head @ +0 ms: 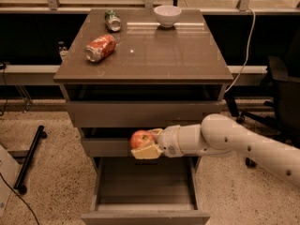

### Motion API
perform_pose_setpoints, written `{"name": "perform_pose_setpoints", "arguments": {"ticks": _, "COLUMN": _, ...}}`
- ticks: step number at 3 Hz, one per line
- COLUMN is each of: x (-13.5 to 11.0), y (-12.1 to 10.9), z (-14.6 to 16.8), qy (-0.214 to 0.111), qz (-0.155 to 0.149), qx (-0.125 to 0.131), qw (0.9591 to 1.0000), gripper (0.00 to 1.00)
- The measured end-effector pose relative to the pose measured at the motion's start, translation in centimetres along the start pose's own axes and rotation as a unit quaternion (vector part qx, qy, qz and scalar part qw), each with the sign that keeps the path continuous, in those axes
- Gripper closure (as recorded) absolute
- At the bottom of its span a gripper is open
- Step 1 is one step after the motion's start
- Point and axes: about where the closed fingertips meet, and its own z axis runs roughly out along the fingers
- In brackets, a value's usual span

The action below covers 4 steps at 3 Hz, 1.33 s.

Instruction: Place apple into bottom drawer

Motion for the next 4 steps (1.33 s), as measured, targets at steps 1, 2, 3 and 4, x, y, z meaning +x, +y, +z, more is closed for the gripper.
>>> {"name": "perform_pose_setpoints", "arguments": {"ticks": 1, "x": 3.5, "y": -1.4, "z": 3.4, "qy": -0.018, "qz": 0.019, "qx": -0.005, "qw": 0.9996, "gripper": 1.0}}
{"name": "perform_pose_setpoints", "arguments": {"ticks": 2, "x": 7.3, "y": -2.7, "z": 5.9, "qy": -0.028, "qz": 0.048, "qx": -0.004, "qw": 0.9985, "gripper": 1.0}}
{"name": "perform_pose_setpoints", "arguments": {"ticks": 3, "x": 11.6, "y": -4.3, "z": 8.3, "qy": -0.04, "qz": 0.095, "qx": -0.009, "qw": 0.9947, "gripper": 1.0}}
{"name": "perform_pose_setpoints", "arguments": {"ticks": 4, "x": 12.1, "y": -4.5, "z": 8.7, "qy": -0.039, "qz": 0.097, "qx": -0.007, "qw": 0.9945, "gripper": 1.0}}
